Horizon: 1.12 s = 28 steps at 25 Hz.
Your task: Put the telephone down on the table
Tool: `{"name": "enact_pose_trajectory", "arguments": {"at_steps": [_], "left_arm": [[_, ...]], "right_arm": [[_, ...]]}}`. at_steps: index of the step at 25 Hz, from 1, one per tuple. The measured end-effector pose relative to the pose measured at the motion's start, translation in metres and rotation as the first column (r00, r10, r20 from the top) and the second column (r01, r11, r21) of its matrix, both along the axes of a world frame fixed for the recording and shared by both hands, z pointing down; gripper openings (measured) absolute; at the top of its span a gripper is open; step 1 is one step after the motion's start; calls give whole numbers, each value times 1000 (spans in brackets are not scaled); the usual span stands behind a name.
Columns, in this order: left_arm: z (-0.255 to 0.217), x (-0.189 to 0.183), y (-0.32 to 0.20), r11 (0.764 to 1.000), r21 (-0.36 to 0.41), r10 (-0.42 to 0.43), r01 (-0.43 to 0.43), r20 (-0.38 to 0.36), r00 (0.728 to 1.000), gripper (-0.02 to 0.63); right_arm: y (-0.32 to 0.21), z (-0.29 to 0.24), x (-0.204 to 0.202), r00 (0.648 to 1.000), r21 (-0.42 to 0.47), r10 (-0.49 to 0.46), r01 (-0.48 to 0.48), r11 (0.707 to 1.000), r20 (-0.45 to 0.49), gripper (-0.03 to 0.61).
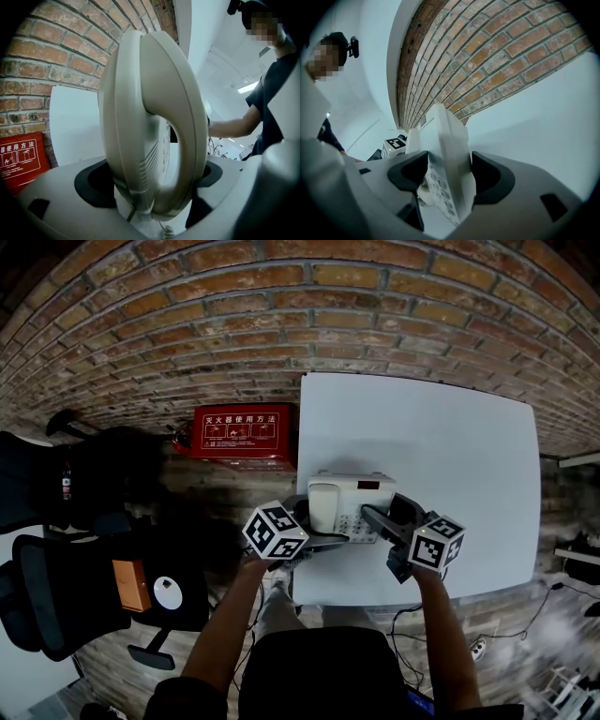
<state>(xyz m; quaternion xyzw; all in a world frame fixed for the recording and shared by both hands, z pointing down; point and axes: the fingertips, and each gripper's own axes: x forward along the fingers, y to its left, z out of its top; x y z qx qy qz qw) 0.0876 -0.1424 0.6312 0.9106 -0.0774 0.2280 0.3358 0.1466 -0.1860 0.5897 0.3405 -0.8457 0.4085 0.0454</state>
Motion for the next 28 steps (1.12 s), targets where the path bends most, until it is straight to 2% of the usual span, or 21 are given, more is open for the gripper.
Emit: {"name": "enact_pose_trajectory", "arguments": {"at_steps": [10,19,28], "left_arm": [[0,1,-1,1000,-3,2,-2,-9,1000,463],[0,1,-4,1000,-1,-4,4,-19,1000,463],[5,-1,-7,999,-37,-9,8,-13,1000,465]], "right_arm": [[-3,4,-2,997,-32,-38,41,999,68,293],[-3,6,3,999,32,-27,26,999,44,279],[-6,14,3,997,3,-7,7,1000,71,268]]}}
